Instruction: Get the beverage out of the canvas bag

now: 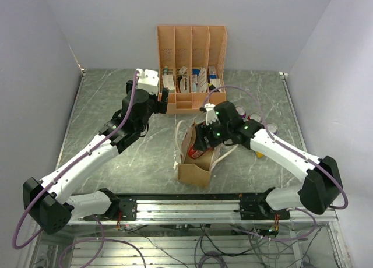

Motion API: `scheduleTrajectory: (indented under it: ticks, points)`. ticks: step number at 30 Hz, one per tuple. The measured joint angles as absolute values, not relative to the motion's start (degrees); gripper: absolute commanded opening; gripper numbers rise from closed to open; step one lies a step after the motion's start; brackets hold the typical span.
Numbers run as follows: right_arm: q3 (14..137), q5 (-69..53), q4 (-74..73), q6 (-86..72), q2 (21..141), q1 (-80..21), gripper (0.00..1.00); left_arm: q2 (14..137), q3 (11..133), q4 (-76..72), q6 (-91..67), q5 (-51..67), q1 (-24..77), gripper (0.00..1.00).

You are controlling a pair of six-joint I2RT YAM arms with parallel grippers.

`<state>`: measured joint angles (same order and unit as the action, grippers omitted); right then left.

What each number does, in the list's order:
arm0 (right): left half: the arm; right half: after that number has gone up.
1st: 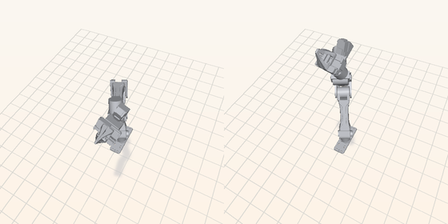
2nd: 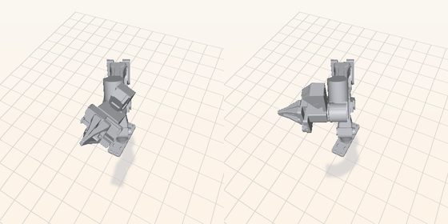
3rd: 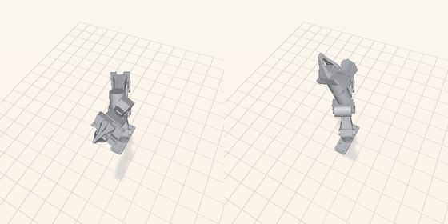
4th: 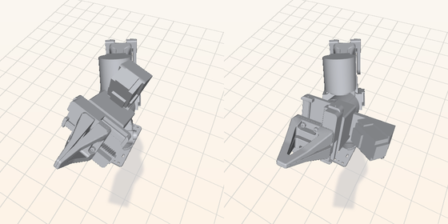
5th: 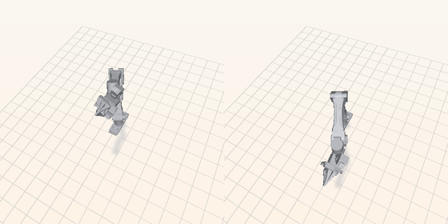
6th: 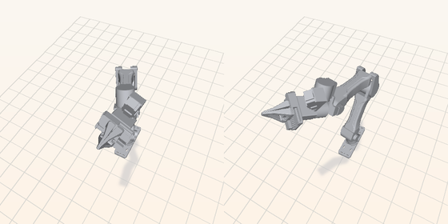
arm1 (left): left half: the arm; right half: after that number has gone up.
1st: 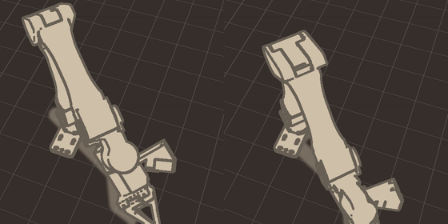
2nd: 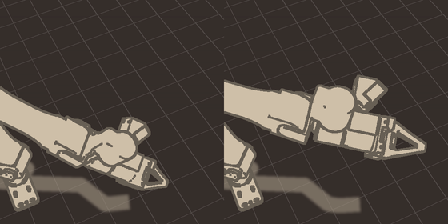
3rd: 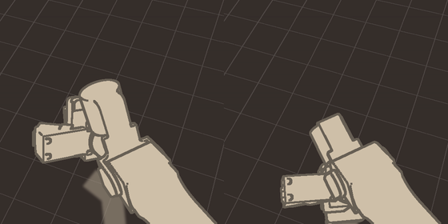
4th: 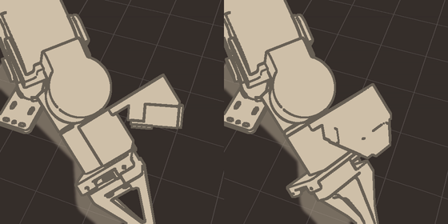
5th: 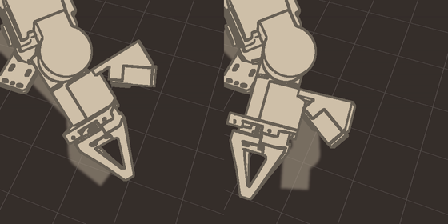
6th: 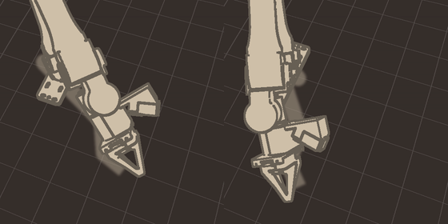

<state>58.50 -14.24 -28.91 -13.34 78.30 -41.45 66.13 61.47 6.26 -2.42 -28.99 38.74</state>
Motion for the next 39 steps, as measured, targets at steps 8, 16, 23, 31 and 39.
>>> scheduleTrajectory:
  ticks: [8, 16, 23, 31, 39]
  points:
    - [57.71, -27.83, -25.39, -17.37, 74.32, -34.17, 0.00, 66.11, 61.47, 6.28, -2.44, -28.77, 38.72, 0.95]
    - [57.98, -32.08, -24.69, -20.16, 70.48, -31.70, 0.00, 66.11, 61.47, 6.28, -2.46, -28.64, 38.72, 0.96]
    - [61.21, -29.30, -25.17, -21.47, 66.72, -30.06, 0.00, 66.11, 61.47, 6.28, -2.59, -28.62, 38.74, 0.95]
    - [66.35, -23.90, -25.41, -23.90, 62.81, -26.46, 0.00, 66.11, 61.47, 6.28, -2.74, -28.36, 38.72, 0.95]
    - [69.23, -4.10, -27.97, -23.46, 59.90, -24.69, 0.00, 66.11, 61.47, 6.28, -2.96, -28.23, 38.74, 0.95]
